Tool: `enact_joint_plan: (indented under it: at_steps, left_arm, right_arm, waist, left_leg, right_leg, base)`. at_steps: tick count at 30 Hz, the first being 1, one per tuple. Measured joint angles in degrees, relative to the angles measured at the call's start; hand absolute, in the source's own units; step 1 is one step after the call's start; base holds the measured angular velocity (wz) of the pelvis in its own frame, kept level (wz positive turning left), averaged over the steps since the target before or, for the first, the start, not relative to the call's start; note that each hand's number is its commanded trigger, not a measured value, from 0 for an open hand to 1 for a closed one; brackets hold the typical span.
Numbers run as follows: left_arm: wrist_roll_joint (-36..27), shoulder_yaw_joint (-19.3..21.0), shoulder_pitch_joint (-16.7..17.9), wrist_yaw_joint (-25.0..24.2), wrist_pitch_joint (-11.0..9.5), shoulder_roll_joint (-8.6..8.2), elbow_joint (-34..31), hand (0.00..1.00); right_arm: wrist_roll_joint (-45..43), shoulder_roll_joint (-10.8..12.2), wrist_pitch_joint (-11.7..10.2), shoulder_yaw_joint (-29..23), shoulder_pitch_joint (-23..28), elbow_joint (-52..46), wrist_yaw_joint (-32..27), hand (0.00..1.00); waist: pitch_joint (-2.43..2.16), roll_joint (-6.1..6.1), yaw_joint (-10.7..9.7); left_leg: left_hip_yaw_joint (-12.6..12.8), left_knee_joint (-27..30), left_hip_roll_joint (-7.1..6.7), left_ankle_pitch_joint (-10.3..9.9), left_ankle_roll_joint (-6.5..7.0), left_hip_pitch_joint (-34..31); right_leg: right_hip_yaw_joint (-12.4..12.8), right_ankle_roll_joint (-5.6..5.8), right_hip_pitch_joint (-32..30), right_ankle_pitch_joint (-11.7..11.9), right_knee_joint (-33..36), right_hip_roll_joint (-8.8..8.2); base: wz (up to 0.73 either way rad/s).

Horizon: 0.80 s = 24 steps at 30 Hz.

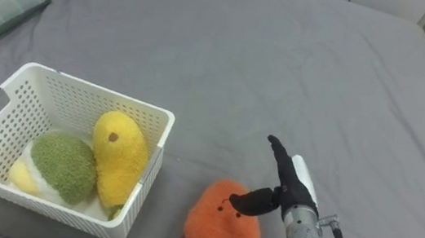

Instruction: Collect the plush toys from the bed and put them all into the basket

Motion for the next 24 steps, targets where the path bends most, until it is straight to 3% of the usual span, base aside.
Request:
enact_joint_plan:
  at_steps: [6,13,24]
  left_arm:
    - [-3.62,-0.81,0.07,1.03,-0.87,0.0,-0.45,0.0]
    - [-4.24,-1.08,0.1,1.3,-1.51,-0.13,-0.41,0.0]
    - [-4.14,-1.03,0.54,1.26,-2.52,-0.17,-0.32,0.0]
  right_arm:
    - [-0.55,0.36,-0.04,0.4,0.02,2.93,0.53,0.0]
    - [-2.33,2.63,-0.15,0.91,0.06,11.61,0.83,0.0]
    - [-2.53,2.66,-0.64,1.56,0.0,12.98,1.25,0.0]
  waist:
    - [0.15,-0.28,0.3]
    - [0.26,-0.12,0.5]
    - [0.43,0.12,0.64]
  left_leg:
    - [0.01,-0.11,0.01,-0.12,0.1,-0.16]
    - [0.02,-0.12,-0.04,-0.34,0.32,-0.16]
    - [-0.57,-0.09,-0.1,-0.43,0.38,-0.21]
  right_leg:
    - [-0.07,0.16,-0.12,-0.1,-0.18,-0.04]
    - [-0.06,0.37,-0.09,-0.22,-0.19,-0.01]
    - [-0.33,0.4,0.18,-0.22,-0.19,0.05]
  base:
    - [0.0]
    - [0.0]
    - [0.0]
